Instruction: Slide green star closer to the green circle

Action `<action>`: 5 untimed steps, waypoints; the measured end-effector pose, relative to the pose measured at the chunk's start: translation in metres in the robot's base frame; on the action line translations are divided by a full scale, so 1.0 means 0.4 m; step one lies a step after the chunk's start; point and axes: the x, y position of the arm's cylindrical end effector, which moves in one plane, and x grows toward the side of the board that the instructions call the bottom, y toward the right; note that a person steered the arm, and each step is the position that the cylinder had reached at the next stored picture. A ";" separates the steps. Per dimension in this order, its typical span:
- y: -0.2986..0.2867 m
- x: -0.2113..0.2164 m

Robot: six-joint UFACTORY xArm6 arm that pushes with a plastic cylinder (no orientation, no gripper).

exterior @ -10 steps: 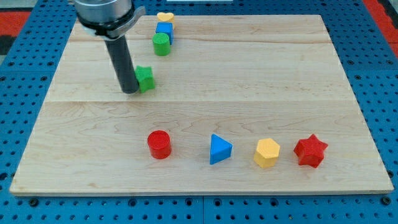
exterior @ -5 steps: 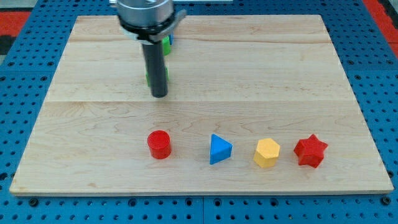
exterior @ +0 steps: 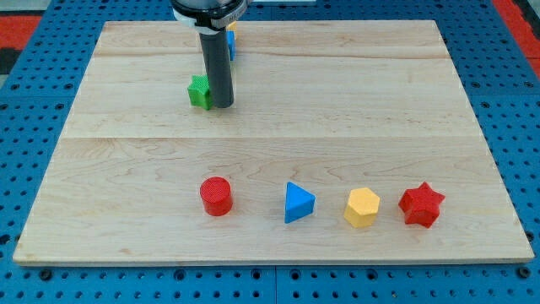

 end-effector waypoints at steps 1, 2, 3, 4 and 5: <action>-0.002 0.053; -0.116 0.100; -0.157 0.083; -0.081 0.060; -0.071 0.010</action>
